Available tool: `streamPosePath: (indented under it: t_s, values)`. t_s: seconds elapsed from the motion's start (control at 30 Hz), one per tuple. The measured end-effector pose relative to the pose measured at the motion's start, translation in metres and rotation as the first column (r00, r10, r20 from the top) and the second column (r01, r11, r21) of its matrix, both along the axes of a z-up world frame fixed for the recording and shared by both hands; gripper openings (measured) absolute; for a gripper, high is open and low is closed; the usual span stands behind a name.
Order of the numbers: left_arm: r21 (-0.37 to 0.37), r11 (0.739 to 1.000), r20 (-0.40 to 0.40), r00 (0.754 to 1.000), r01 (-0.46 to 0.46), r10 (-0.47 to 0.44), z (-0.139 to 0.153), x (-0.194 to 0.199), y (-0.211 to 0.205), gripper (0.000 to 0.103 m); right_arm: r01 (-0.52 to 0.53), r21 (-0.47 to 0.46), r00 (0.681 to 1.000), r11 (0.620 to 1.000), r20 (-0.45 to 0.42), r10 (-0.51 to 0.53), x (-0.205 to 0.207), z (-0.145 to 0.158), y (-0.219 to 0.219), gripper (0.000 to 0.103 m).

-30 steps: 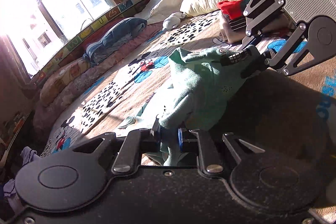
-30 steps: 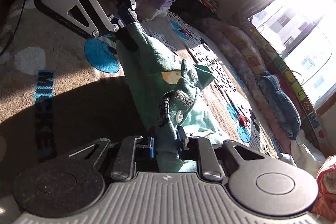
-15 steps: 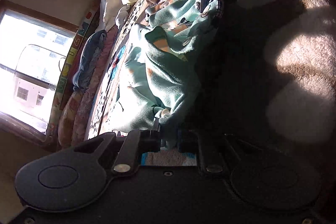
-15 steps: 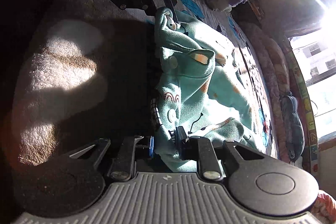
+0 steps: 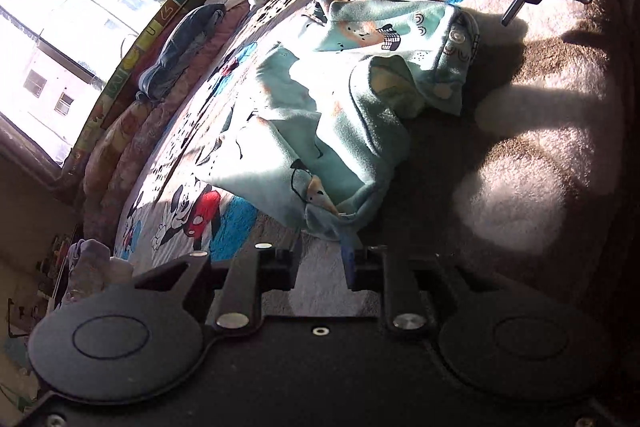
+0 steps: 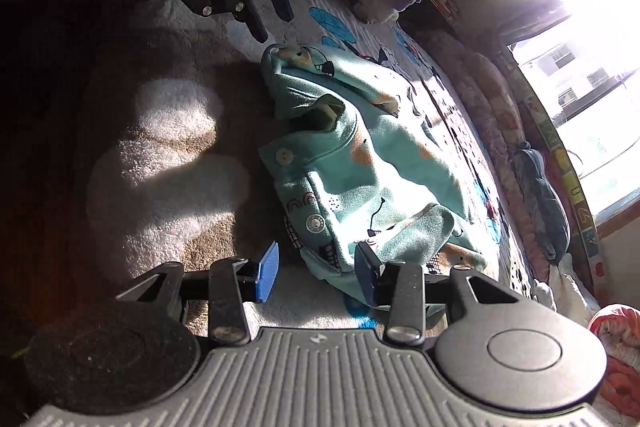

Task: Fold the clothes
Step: 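Lower the sweatshirt onto the blanket and open both grippers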

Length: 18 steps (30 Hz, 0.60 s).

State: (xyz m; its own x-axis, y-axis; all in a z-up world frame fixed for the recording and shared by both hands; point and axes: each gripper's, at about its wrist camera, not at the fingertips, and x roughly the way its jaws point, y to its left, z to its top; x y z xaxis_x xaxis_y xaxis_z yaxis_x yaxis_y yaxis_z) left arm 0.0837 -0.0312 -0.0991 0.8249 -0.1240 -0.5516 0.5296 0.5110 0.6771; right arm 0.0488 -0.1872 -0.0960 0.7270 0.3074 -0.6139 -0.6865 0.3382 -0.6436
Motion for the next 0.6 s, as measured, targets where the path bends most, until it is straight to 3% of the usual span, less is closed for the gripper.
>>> streamPosePath:
  t_s: [0.03, 0.07, 0.1, 0.3, 0.4, 0.53, 0.57, 0.6]
  values:
    - [0.003, 1.000, 0.012, 1.000, 0.010, -0.010, -0.004, -0.002, -0.007, 0.029, 0.000, 0.002, 1.000, 1.000, 0.004, 0.000, 0.000, -0.004, 0.005, 0.047]
    - [0.009, 1.000, 0.023, 0.999, 0.022, -0.022, -0.008, -0.004, -0.015, 0.046, 0.004, 0.011, 1.000, 1.000, 0.003, -0.004, 0.002, -0.007, 0.008, 0.047]
    - [0.022, 0.999, 0.034, 0.999, 0.038, -0.039, -0.013, -0.007, -0.021, 0.055, 0.009, 0.029, 1.000, 1.000, -0.010, -0.009, 0.004, -0.005, 0.010, 0.048]
    - [0.017, 0.996, 0.045, 0.995, 0.087, -0.088, -0.013, -0.011, -0.037, 0.055, 0.025, 0.124, 0.998, 0.992, -0.066, -0.017, 0.015, 0.015, 0.012, 0.050]
    - [-0.008, 0.996, 0.027, 0.995, 0.093, -0.092, -0.007, -0.002, -0.033, 0.055, 0.056, 0.115, 0.993, 0.992, -0.107, -0.044, 0.029, 0.021, 0.009, 0.052]
    - [0.039, 0.994, -0.027, 0.995, 0.101, -0.100, -0.016, 0.017, -0.033, 0.055, 0.088, 0.067, 0.977, 0.994, -0.202, -0.073, 0.052, -0.001, 0.015, 0.054]
    - [0.035, 0.995, -0.038, 0.995, 0.094, -0.092, -0.020, 0.018, -0.031, 0.047, 0.107, 0.085, 0.967, 0.991, -0.239, -0.084, 0.055, -0.004, 0.013, 0.053]
    - [0.032, 0.996, -0.049, 0.995, 0.086, -0.084, -0.024, 0.018, -0.030, 0.012, 0.126, 0.103, 0.957, 0.987, -0.276, -0.093, 0.057, -0.007, 0.011, 0.042]
